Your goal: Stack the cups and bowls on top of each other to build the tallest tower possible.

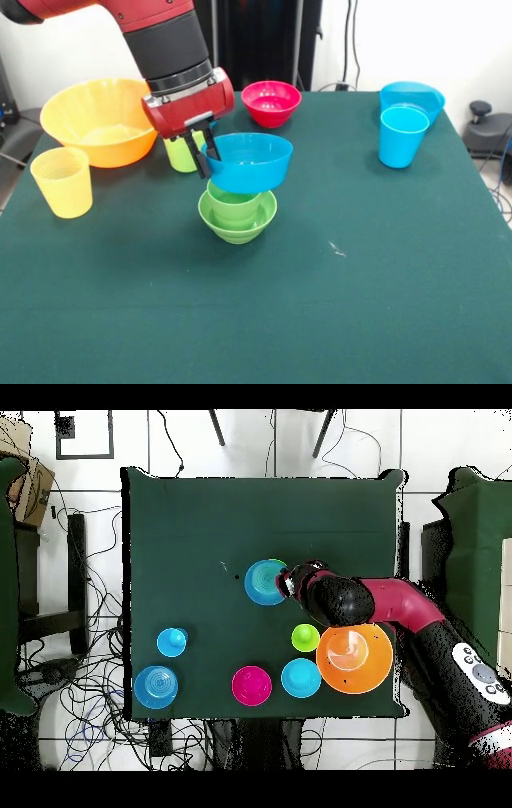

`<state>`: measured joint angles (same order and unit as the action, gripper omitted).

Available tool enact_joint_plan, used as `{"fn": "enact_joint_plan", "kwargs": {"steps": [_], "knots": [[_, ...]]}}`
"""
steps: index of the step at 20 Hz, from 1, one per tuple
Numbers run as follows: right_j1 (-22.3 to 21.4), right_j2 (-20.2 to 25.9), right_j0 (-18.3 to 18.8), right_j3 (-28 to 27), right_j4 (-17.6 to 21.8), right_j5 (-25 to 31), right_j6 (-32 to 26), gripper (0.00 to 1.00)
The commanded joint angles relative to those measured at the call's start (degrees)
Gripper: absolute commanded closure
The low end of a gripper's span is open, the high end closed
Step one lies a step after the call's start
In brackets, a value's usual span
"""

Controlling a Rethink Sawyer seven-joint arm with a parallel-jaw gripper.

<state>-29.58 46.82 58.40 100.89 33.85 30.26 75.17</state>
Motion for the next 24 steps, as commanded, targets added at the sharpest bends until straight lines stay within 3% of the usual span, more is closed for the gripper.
{"fn": "enact_joint_plan", "kwargs": {"steps": [1,11,24], "knots": [[1.7,1.2,-0.26,1.75,3.88,-1.29,-5.44,1.0],[3.05,2.34,1.76,0.65,4.81,0.29,-8.44,1.0],[2.92,2.35,1.67,2.06,6.58,-1.83,-7.18,1.0]]}}
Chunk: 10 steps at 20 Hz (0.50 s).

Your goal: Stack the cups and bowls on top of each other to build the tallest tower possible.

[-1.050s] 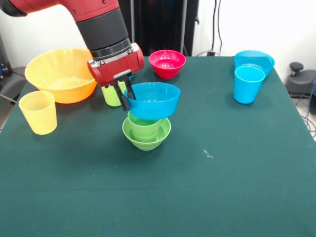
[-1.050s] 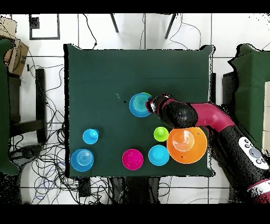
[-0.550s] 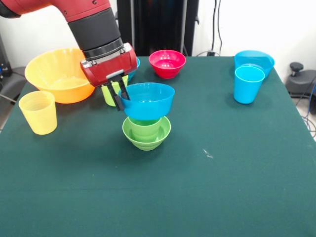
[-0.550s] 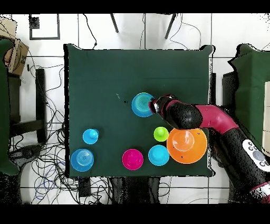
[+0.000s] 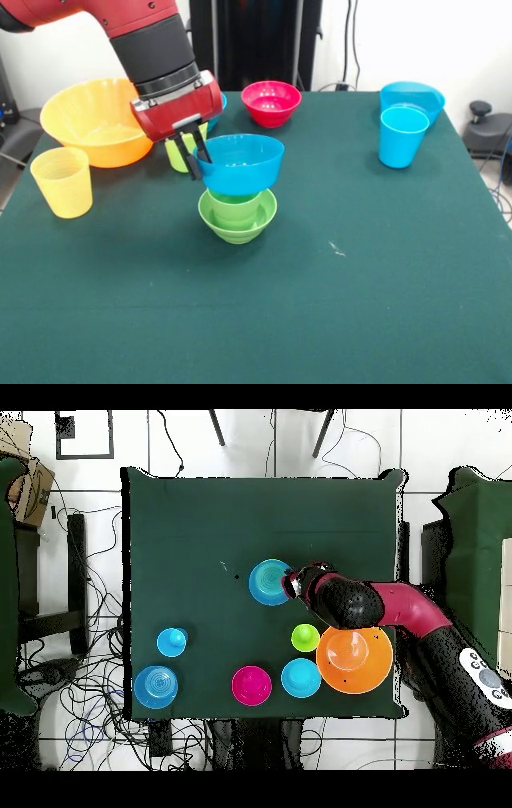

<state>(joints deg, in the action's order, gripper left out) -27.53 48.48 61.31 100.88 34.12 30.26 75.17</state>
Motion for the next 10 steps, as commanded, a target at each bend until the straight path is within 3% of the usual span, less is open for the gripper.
{"fn": "enact_joint_plan", "kwargs": {"steps": [1,6,10], "knots": [[0.64,0.85,-1.01,2.11,6.13,-1.53,-7.34,1.0],[1.0,0.67,-1.39,2.12,5.72,-1.55,-6.45,1.0],[1.41,-1.26,-3.82,-0.19,5.23,0.88,-5.33,1.0]]}}
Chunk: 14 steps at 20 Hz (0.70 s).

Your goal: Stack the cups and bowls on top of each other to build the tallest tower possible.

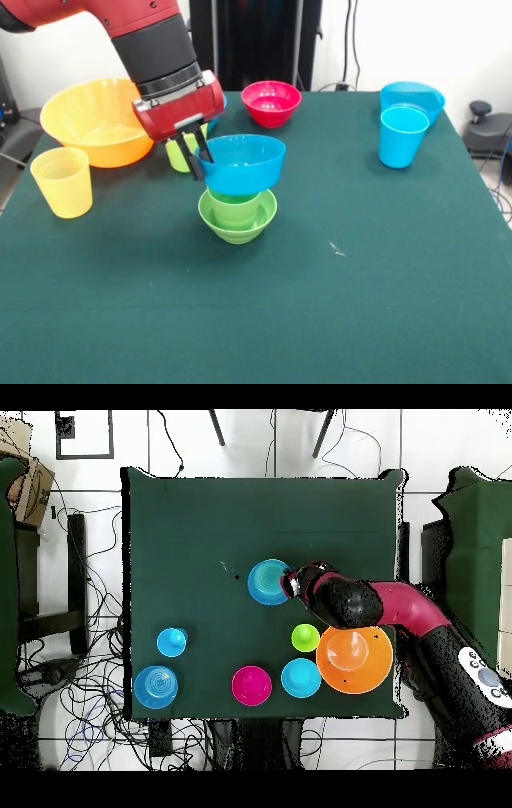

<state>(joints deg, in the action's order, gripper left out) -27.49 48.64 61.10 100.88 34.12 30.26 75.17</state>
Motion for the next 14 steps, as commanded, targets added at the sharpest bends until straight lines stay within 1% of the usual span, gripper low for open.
{"fn": "enact_joint_plan", "kwargs": {"steps": [1,4,8,14], "knots": [[1.27,-1.97,-4.26,-0.8,4.91,1.84,-4.93,1.0],[0.03,-4.65,-6.77,-2.65,4.14,6.58,-3.87,1.0],[-1.05,-7.32,-8.6,-3.61,3.11,11.64,-3.72,1.0],[-1.62,-9.49,-9.77,-3.33,3.76,12.47,-3.32,1.0]]}}
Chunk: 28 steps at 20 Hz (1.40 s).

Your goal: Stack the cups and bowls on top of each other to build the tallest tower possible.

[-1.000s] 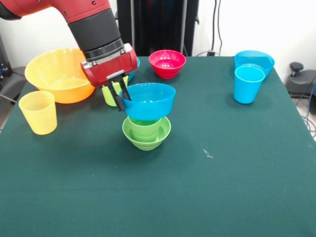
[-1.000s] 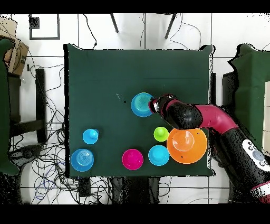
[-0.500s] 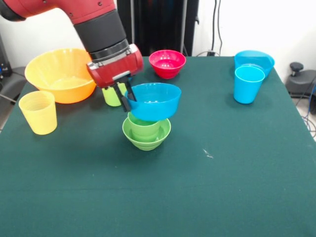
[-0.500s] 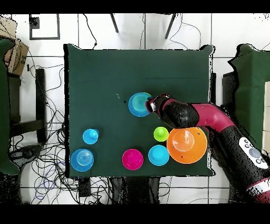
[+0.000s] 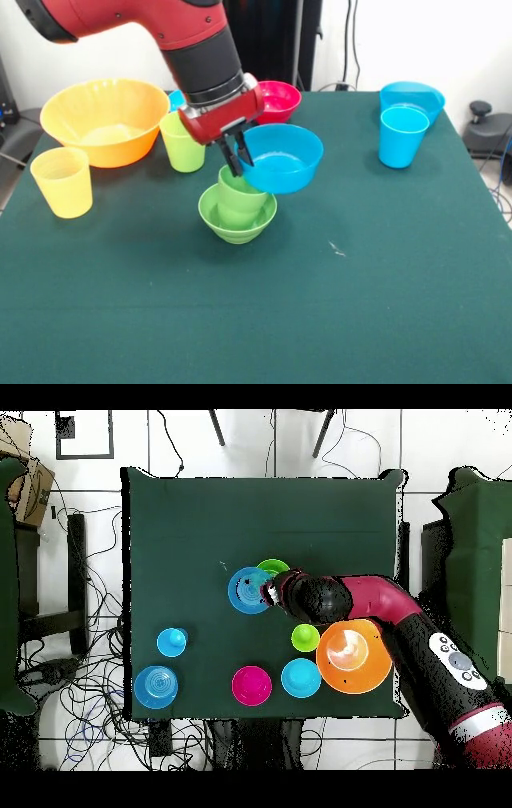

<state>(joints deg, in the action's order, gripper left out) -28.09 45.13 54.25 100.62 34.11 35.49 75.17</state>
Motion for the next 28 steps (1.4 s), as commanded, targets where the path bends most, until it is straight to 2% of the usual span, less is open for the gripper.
{"fn": "enact_joint_plan", "kwargs": {"steps": [1,7,13,17,28], "knots": [[-1.07,-6.16,-2.93,-2.88,3.84,7.12,-3.21,1.0],[-1.05,-6.08,-2.5,-2.46,4.14,6.4,-3.87,1.0],[0.21,-4.68,-0.42,-3.62,1.52,8.16,-5.98,1.0],[0.44,-4.16,0.48,-4.13,1.14,8.76,-7.06,1.0],[-0.91,-4.07,-0.34,-4.96,1.36,9.76,-6.71,1.0]]}}
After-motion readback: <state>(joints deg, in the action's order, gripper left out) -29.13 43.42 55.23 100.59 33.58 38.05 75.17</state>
